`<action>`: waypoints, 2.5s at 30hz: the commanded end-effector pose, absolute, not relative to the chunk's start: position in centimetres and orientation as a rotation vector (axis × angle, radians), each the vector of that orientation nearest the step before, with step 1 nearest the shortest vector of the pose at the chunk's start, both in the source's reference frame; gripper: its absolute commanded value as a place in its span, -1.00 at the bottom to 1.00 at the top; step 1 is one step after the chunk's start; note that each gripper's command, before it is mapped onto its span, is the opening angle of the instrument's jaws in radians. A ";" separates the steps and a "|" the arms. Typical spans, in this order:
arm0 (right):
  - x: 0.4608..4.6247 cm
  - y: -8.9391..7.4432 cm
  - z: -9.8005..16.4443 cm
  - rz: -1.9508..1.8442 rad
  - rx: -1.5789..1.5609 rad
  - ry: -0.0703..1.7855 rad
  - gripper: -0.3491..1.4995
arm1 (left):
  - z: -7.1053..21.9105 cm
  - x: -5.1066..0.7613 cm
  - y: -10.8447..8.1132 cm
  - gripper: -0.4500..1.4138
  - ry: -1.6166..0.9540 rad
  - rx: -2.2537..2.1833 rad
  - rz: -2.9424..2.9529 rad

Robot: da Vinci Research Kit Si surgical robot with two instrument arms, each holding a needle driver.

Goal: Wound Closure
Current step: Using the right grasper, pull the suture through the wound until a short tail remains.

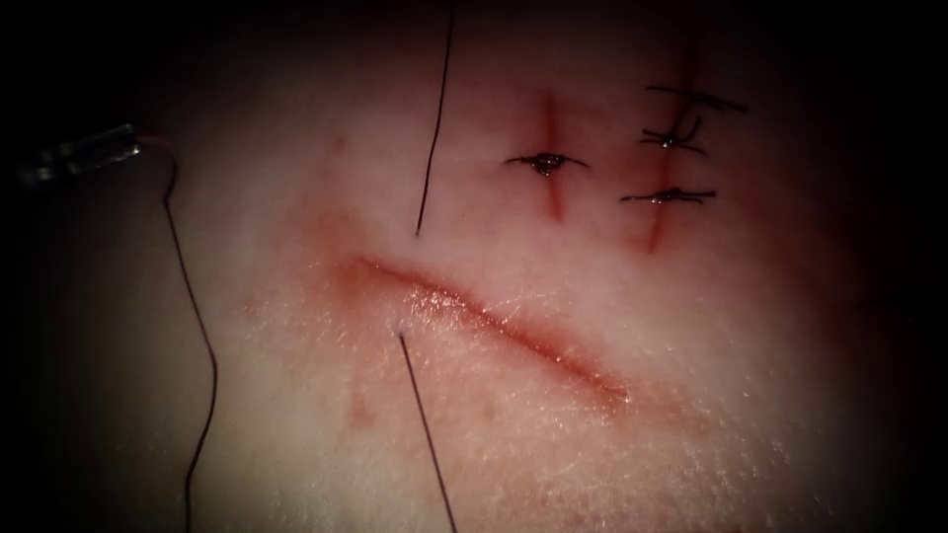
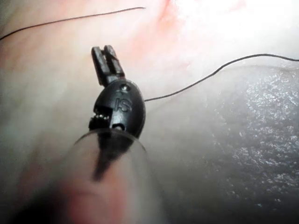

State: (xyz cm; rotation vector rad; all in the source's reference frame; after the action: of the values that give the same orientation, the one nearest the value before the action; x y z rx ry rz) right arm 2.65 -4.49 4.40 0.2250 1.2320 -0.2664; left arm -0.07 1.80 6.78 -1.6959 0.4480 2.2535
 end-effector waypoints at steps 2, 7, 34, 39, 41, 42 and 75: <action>2.75 -4.8 4.3 -0.285 0.257 1.248 -1.00 | 6.8 -0.13 1.8 -1.00 0.447 -1.696 2.253; 2.83 -4.8 4.2 -0.258 0.272 1.275 -0.11 | 6.8 -0.13 1.8 -1.00 0.447 -1.699 2.252; 2.70 -2.9 4.7 -0.158 0.112 1.395 0.98 | 6.8 -0.11 1.8 -1.00 0.442 -1.702 2.255; 2.39 -3.2 4.3 -0.170 0.102 1.448 0.98 | 6.9 -0.10 1.8 -1.00 0.441 -1.704 2.255; 2.15 -3.4 4.2 -0.155 0.110 1.464 0.98 | 6.9 -0.10 1.8 -1.00 0.441 -1.703 2.255; 2.03 -3.4 4.1 -0.154 0.106 1.462 0.98 | 6.9 -0.10 1.8 -1.00 0.441 -1.703 2.255; 1.86 -1.9 5.1 0.305 0.205 1.367 0.76 | 6.9 -0.15 1.8 -1.00 0.438 -1.704 2.261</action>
State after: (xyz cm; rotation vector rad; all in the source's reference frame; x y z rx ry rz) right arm 1.72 -1.96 5.10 0.2086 1.3620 0.3129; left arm -0.10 1.80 6.84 -1.7018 0.4388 2.2617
